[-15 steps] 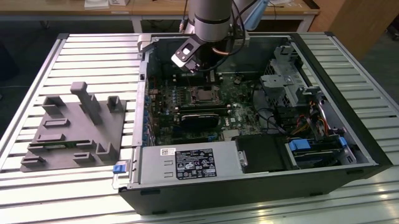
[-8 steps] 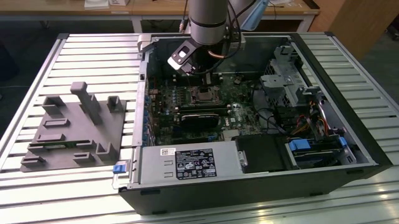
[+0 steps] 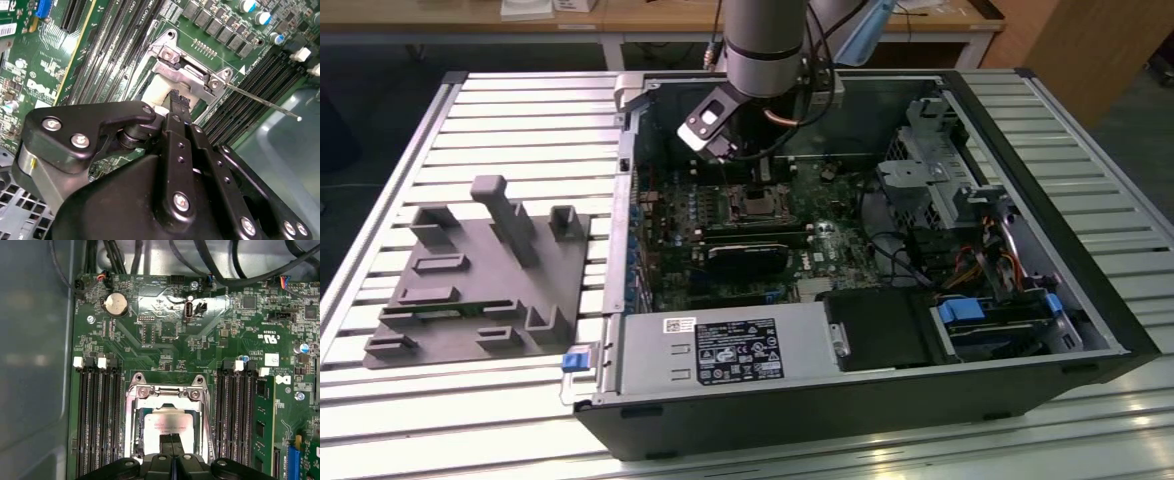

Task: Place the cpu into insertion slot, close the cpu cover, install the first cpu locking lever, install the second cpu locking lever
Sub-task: 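Close the cpu cover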

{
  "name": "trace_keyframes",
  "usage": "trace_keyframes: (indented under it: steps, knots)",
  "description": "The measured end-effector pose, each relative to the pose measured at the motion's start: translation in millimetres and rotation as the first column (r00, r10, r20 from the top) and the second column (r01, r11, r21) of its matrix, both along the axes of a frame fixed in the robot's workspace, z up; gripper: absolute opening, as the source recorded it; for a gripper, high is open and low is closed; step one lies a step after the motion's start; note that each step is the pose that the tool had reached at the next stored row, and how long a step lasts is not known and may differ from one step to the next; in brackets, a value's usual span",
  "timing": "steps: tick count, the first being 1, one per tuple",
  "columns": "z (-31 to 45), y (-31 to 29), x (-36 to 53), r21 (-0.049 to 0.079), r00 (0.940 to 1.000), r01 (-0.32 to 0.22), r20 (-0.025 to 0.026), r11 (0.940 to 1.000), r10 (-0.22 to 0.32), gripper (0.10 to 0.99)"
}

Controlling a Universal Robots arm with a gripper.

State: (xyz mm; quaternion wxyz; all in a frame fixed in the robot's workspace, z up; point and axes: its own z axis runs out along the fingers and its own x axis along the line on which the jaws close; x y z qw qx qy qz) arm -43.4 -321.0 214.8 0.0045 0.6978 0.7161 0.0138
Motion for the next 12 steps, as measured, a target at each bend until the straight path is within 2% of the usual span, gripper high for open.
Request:
trace_keyframes:
  steps: [3,6,9,12]
  knots:
    - [-0.1,0.0,0.0,0.0,0.9985,-0.055,0.0001,0.9985,0.055,0.106]
    - [-0.3,0.0,0.0,0.0,0.9941,-0.109,0.0,0.9941,0.109,0.106]
    - [-0.5,0.0,0.0,0.0,0.9867,-0.162,0.0001,0.9867,0.162,0.106]
    - [-0.7,0.0,0.0,0.0,0.9762,-0.217,0.0001,0.9762,0.217,0.106]
